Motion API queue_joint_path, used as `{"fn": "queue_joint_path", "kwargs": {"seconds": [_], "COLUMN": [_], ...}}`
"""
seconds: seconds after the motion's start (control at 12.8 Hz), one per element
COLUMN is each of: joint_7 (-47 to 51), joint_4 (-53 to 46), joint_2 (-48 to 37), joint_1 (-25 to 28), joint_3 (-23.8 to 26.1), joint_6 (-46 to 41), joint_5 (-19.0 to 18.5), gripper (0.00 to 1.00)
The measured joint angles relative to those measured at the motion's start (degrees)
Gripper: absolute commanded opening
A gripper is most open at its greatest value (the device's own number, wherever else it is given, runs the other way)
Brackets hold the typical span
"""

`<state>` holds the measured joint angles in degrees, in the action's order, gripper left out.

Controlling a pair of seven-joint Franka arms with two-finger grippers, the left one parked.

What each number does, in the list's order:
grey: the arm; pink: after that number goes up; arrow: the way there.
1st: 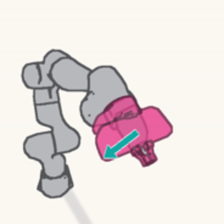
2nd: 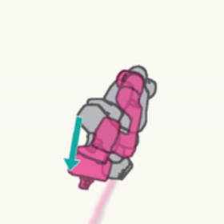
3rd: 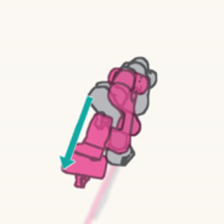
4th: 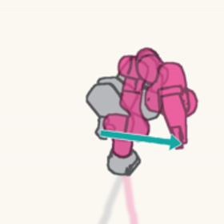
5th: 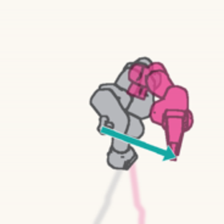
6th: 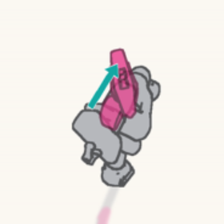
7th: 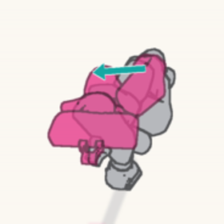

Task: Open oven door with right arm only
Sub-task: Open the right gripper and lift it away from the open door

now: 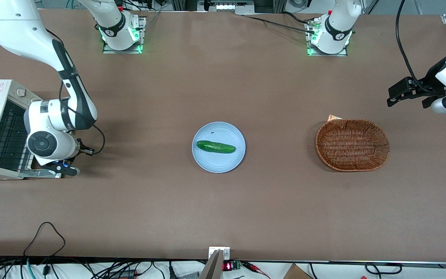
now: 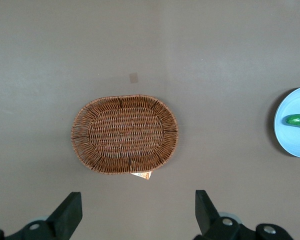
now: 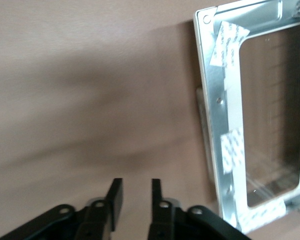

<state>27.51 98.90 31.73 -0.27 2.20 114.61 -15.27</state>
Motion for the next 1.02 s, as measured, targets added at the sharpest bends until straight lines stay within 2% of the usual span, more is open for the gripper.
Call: {"fn": "queue_joint_path", "kwargs": {"seconds": [0.39, 0.63, 0.78, 1.02], "joint_7": [-2.4, -4.7, -8.6, -14.2], "joint_4": [-9.5, -18.5, -21.4, -22.1], "joint_2": [-3.2, -4.0, -6.0, -11.1], "joint_1": [0.1, 0.0, -0.1, -0.3], "joint_3": [1.5, 1.6, 1.6, 1.5], "joint_6": [-18.7, -32.2, -36.3, -38.2], "joint_5": [11.3, 16.0, 18.0, 18.5], "gripper": [0.99, 0.99, 0.99, 0.99]}}
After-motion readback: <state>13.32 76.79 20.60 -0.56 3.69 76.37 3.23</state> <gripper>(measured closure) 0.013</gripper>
